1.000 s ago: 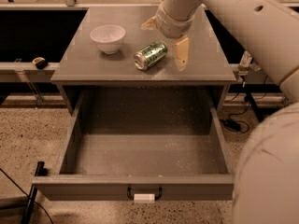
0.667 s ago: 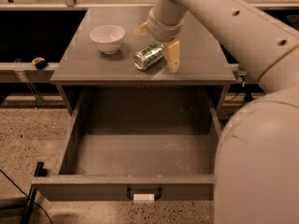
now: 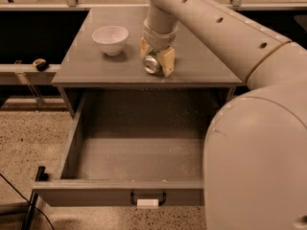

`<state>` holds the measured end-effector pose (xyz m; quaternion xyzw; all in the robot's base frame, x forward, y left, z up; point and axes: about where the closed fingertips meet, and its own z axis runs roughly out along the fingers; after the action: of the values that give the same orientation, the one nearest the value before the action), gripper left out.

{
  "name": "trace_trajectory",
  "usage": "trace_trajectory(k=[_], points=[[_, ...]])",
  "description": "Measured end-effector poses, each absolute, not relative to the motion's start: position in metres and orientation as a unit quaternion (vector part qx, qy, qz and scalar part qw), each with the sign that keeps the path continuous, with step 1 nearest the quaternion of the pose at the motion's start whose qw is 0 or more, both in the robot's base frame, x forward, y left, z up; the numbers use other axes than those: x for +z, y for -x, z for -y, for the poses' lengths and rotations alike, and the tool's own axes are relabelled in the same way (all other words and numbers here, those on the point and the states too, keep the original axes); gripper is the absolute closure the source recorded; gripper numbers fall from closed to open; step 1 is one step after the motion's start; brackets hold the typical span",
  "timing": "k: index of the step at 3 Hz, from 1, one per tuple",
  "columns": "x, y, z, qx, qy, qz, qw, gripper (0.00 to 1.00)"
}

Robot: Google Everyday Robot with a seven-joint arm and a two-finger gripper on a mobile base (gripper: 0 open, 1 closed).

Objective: Place green can into top drawer

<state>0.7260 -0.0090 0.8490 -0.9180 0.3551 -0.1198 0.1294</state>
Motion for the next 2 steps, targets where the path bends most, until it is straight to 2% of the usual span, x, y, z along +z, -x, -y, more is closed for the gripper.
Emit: trace_trajectory(k=[1,2], points=[[0.849,-0.724,0.008,-0.115,0.919,-0.356,0.127,0.65],[0.855,-0.71,0.013,-0.078,0.913,-0.371,0.149,0.89]])
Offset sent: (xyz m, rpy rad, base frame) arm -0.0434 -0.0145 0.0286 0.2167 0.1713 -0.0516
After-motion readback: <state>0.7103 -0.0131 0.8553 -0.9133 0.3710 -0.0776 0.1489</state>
